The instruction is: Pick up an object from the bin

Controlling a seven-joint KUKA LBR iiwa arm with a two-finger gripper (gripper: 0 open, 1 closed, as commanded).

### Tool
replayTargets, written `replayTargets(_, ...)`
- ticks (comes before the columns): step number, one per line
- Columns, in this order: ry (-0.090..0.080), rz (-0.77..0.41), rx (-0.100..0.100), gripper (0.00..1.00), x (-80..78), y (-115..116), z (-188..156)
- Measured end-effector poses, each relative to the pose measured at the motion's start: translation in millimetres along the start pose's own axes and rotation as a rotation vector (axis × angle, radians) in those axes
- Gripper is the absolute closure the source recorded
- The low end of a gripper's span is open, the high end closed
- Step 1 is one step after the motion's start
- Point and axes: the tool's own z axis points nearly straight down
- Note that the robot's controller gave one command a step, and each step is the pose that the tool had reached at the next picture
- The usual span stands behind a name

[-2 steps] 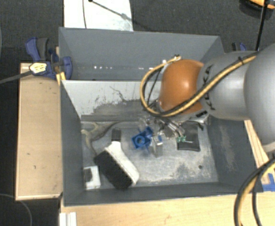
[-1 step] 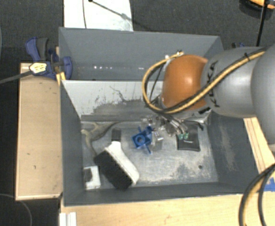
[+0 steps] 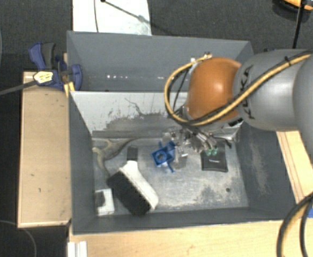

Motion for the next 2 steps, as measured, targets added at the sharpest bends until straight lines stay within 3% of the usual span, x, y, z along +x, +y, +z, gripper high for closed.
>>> replayTargets(2, -0.003, 0.002, 0.001, 1.0, -0.8, 0, -39)
